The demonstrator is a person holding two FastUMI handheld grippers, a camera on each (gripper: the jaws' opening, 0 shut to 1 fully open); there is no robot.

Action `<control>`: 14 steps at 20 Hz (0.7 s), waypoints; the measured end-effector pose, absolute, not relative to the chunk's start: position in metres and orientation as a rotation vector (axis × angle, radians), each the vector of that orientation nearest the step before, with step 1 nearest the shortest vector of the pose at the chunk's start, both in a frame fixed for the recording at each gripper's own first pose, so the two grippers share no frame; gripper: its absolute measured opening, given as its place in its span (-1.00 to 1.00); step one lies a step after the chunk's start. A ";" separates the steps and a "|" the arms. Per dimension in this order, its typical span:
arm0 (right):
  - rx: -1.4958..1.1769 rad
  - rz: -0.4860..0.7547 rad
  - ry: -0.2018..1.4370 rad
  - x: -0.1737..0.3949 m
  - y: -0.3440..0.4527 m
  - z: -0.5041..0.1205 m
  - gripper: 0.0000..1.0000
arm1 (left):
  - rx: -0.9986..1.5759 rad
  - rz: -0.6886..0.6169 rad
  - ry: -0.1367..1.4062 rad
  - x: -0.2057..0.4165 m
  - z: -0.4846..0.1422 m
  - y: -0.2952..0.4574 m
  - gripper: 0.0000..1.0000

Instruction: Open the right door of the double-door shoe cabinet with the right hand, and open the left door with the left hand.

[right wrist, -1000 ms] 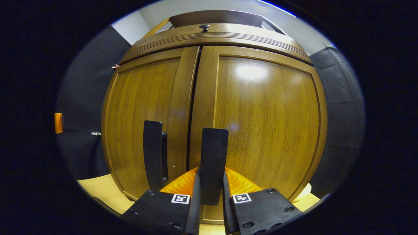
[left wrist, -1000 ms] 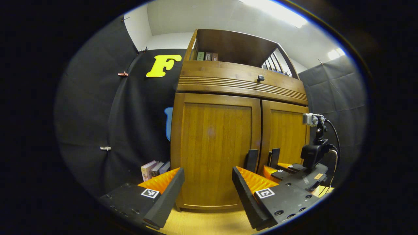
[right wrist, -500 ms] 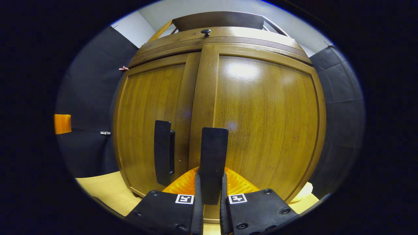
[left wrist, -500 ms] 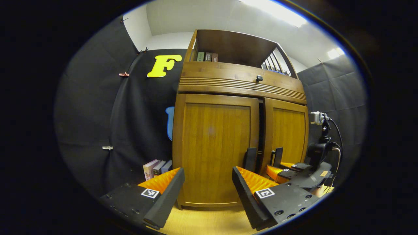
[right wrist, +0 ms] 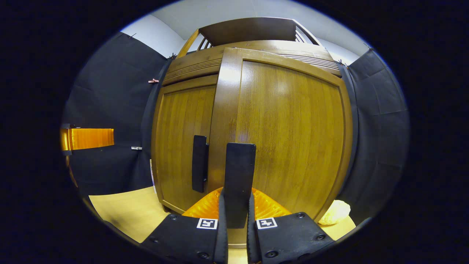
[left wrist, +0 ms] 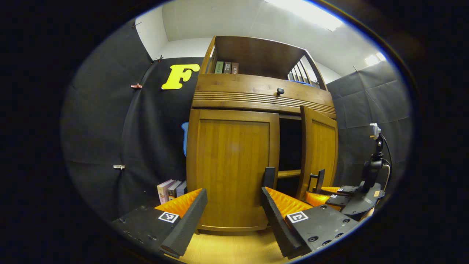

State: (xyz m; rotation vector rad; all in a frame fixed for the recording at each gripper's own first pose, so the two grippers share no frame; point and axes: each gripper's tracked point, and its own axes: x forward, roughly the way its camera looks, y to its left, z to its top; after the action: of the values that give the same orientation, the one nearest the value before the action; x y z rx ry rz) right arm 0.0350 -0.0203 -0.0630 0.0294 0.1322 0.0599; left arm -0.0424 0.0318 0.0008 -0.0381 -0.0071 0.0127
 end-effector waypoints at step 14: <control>0.034 -0.036 0.129 -0.068 -0.088 -0.042 -0.53 | -0.081 -0.200 -0.018 -0.041 0.000 -0.059 0.82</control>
State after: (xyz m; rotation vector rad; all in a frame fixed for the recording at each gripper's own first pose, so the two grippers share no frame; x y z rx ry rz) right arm -0.0682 -0.0876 -0.0417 0.0342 0.1295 -0.0360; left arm -0.0414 -0.0586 -0.0004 -0.0805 -0.0183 -0.2002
